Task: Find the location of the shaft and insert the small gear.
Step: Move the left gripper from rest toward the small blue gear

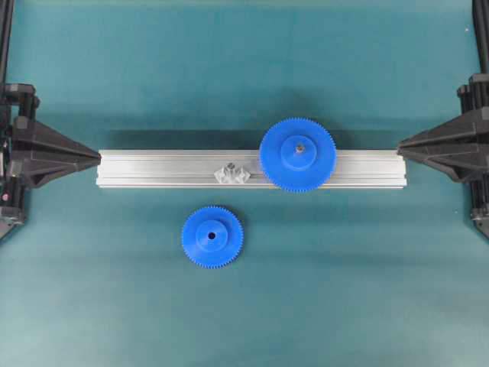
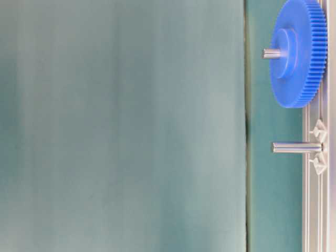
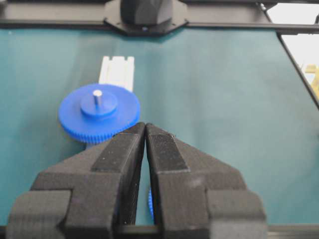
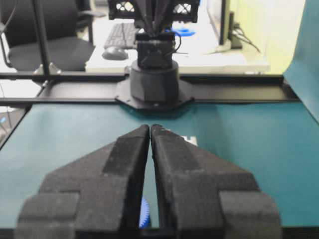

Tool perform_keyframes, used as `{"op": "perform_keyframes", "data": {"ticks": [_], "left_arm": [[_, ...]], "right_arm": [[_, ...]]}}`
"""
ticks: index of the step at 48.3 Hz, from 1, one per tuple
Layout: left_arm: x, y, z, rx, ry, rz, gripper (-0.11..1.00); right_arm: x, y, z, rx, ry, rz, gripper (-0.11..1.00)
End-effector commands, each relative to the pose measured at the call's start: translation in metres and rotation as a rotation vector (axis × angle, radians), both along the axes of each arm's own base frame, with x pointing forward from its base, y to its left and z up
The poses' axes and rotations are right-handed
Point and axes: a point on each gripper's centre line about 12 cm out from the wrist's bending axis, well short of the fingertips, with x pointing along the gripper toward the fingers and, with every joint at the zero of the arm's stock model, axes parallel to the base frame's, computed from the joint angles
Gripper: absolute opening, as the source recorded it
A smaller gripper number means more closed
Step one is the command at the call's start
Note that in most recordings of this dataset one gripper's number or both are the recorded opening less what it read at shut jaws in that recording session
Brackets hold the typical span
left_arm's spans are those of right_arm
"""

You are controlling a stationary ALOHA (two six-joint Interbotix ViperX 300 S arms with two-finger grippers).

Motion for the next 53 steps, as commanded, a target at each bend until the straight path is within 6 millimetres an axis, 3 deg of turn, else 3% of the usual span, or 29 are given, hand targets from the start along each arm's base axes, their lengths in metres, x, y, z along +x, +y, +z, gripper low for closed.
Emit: {"op": "perform_keyframes", "data": {"ticks": [1,4,9,26,36,42,53], "left_arm": [[0.009,-0.006,0.01,0.006,-0.005,-0.032,0.11],[0.016,-0.009,0.011,0.006,0.018,-0.042,0.1],[0.029,-0.012,0.009,0.006,0.066,-0.052,0.0],[0.074,-0.017,-0.017,0.019,0.306,-0.061,0.0],[0.096,-0.022,-0.034,0.031,0.444,-0.073,0.04],[0.109,-0.025,-0.045,0.035,0.496,-0.08,0.22],[0.131,-0.033,-0.068,0.029,0.585,-0.094,0.84]], "right_arm": [[0.003,0.001,0.008,0.011,-0.017,0.006,0.16],[0.004,0.0,0.004,0.041,0.029,0.002,0.18],[0.006,0.0,0.0,0.067,0.127,0.001,0.13],[0.011,-0.002,0.0,0.061,0.343,-0.012,0.14],[0.017,-0.002,-0.004,0.06,0.365,-0.014,0.14],[0.019,-0.003,-0.009,0.059,0.386,-0.017,0.14],[0.02,-0.004,-0.013,0.064,0.406,-0.026,0.14]]}}
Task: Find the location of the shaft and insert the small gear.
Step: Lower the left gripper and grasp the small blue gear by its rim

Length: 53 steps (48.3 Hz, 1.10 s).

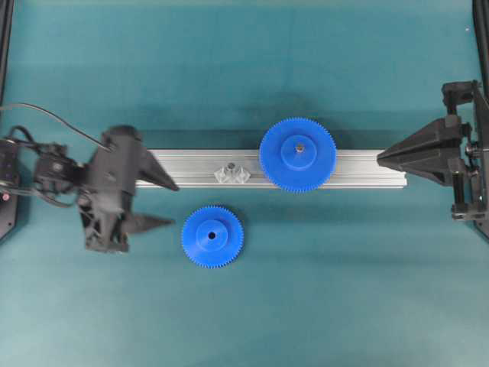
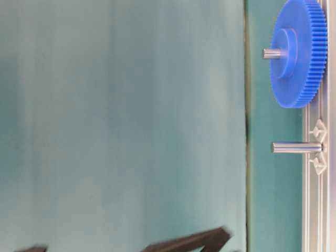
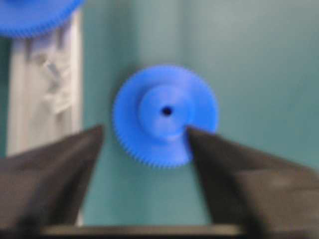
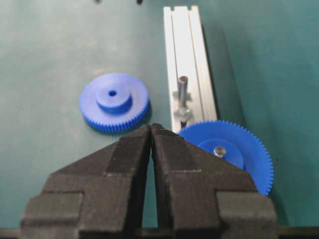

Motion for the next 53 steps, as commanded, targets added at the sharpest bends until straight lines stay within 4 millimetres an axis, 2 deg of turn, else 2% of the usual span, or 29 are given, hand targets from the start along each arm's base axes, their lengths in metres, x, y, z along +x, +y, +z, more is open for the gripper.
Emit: {"op": "perform_keyframes", "data": {"ticks": [1,15,28,45,53], "left_arm": [[0.013,-0.004,0.002,0.003,0.0,-0.011,0.87],[0.05,-0.009,-0.04,0.02,0.157,-0.012,0.89],[0.075,-0.011,-0.059,0.027,0.212,-0.013,0.91],[0.082,-0.017,-0.077,0.032,0.311,-0.02,0.91],[0.083,-0.018,-0.076,0.02,0.311,-0.012,0.91]], "right_arm": [[0.003,-0.001,0.007,0.005,-0.019,-0.008,0.14],[-0.001,-0.002,-0.002,0.008,0.037,-0.011,0.14],[-0.008,-0.002,-0.004,0.011,0.029,-0.012,0.14],[-0.019,-0.001,-0.009,0.032,0.01,-0.018,0.14],[-0.022,-0.001,-0.01,0.044,0.008,-0.024,0.14]]}}
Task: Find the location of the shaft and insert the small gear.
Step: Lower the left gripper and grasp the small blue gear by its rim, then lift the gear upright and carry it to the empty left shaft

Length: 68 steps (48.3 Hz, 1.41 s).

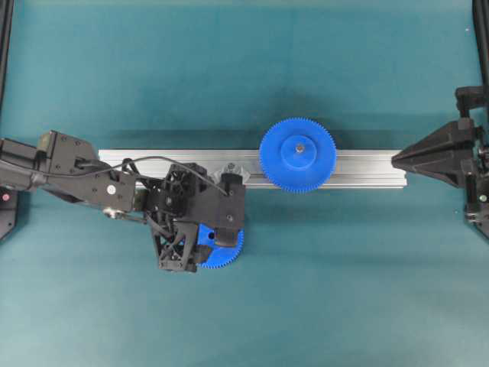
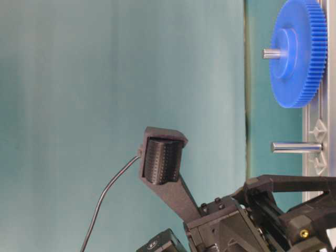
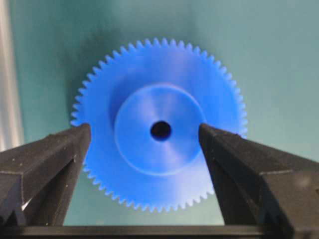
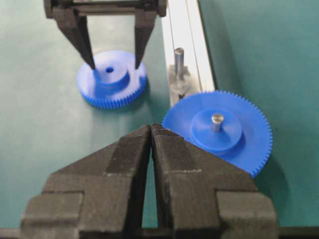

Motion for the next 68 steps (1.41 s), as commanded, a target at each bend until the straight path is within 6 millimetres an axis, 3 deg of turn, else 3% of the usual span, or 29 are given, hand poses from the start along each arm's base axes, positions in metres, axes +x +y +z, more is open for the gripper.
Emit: {"op": "perform_keyframes", "data": {"ticks": [1,16,45,51,57,68], "left_arm": [[0.005,-0.003,0.011,-0.007,-0.033,-0.002,0.91],[0.011,-0.013,0.005,-0.009,-0.024,-0.022,0.91],[0.006,-0.013,-0.005,0.005,0.08,-0.021,0.9],[0.007,-0.013,-0.005,0.008,0.09,-0.023,0.83],[0.009,-0.013,-0.001,0.011,0.079,-0.027,0.65],[0.013,-0.014,0.017,0.014,0.028,-0.039,0.64]], "right_arm": [[0.001,0.0,0.003,0.008,-0.009,-0.003,0.14],[0.001,0.0,0.003,0.008,-0.012,-0.005,0.14],[-0.001,0.0,0.003,0.01,-0.014,-0.004,0.14],[-0.001,0.0,0.003,0.01,-0.014,-0.005,0.14],[-0.001,0.0,0.002,0.01,-0.016,-0.005,0.14],[-0.001,0.0,0.004,0.008,-0.022,-0.005,0.14]]}}
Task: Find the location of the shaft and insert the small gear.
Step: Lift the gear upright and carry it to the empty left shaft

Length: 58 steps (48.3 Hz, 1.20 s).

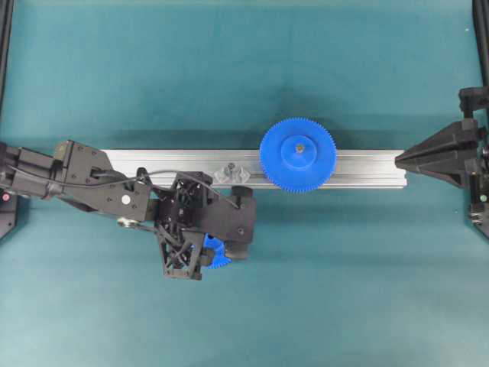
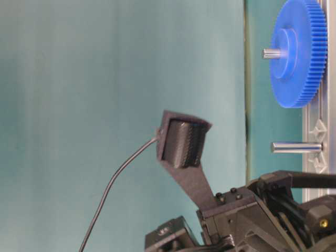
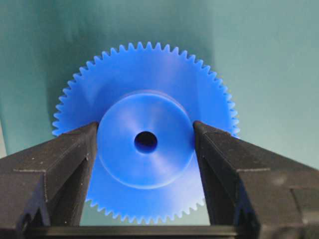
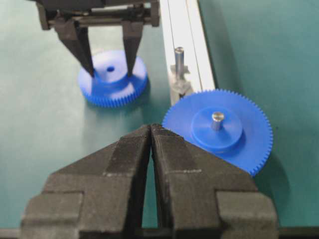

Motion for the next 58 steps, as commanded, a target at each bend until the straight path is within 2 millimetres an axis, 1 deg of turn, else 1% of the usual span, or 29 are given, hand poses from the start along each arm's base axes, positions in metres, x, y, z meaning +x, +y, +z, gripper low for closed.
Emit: {"op": "perform_keyframes", "data": {"ticks": [1,4,8,17,24,33,36,41,50,54,58], "left_arm": [[0.005,-0.002,0.026,-0.005,-0.071,-0.01,0.64],[0.005,-0.002,0.033,-0.006,-0.087,-0.011,0.64],[0.005,-0.002,0.049,-0.009,-0.124,-0.014,0.64],[0.002,0.006,0.08,0.005,-0.203,-0.02,0.64],[-0.002,0.02,0.104,0.023,-0.263,-0.009,0.64],[-0.002,0.048,0.129,0.068,-0.329,0.023,0.64],[-0.002,0.056,0.133,0.084,-0.335,0.03,0.64],[-0.001,0.064,0.139,0.106,-0.346,0.03,0.64],[0.001,0.067,0.147,0.12,-0.333,0.025,0.64],[0.001,0.068,0.15,0.12,-0.301,0.026,0.64],[0.001,0.073,0.152,0.123,-0.263,0.037,0.64]], "right_arm": [[0.001,0.0,0.004,0.007,-0.014,-0.004,0.14],[0.001,0.0,0.005,0.007,-0.02,-0.003,0.14],[-0.001,0.0,0.007,0.006,-0.032,-0.003,0.14],[-0.005,0.0,0.011,0.004,-0.052,-0.002,0.13],[-0.006,0.0,0.013,0.004,-0.061,-0.002,0.14],[-0.007,0.0,0.012,0.004,-0.055,-0.002,0.13],[-0.007,0.0,0.011,0.004,-0.055,-0.002,0.14],[-0.007,0.0,0.01,0.004,-0.054,-0.004,0.13],[-0.009,0.0,0.011,0.004,-0.06,-0.002,0.13],[-0.009,0.0,0.009,0.004,-0.057,-0.004,0.14],[-0.01,0.0,0.007,0.004,-0.054,-0.002,0.13]]}}
